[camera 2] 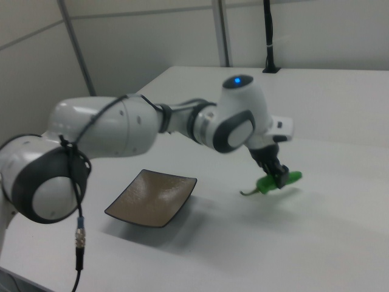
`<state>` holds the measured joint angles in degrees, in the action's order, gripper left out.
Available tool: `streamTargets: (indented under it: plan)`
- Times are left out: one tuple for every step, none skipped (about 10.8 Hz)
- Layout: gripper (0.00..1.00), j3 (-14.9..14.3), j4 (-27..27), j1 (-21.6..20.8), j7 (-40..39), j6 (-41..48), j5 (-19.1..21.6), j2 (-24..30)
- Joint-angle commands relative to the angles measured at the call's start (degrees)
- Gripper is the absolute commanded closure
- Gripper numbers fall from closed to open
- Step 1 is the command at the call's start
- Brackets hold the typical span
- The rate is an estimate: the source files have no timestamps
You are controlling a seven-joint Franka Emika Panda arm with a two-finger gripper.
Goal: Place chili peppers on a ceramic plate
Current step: 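Lift the chili pepper and carry it over the brown plate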
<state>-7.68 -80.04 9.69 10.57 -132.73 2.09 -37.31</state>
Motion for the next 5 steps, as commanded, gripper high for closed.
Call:
streamTargets:
  plan:
    - [0.99, -0.49, -3.97, -3.96, -2.73, 11.06, -0.69, 9.16]
    - [0.99, -0.32, -4.33, -5.02, -2.83, 15.27, -0.34, 11.27]
    - [0.99, -0.05, -4.33, -5.99, -2.92, 20.27, 0.01, 13.81]
    - [0.99, 0.38, -4.33, -7.04, -2.84, 23.54, 0.19, 15.75]
    - [0.99, 0.91, -4.59, -8.27, -2.92, 26.18, 0.19, 17.34]
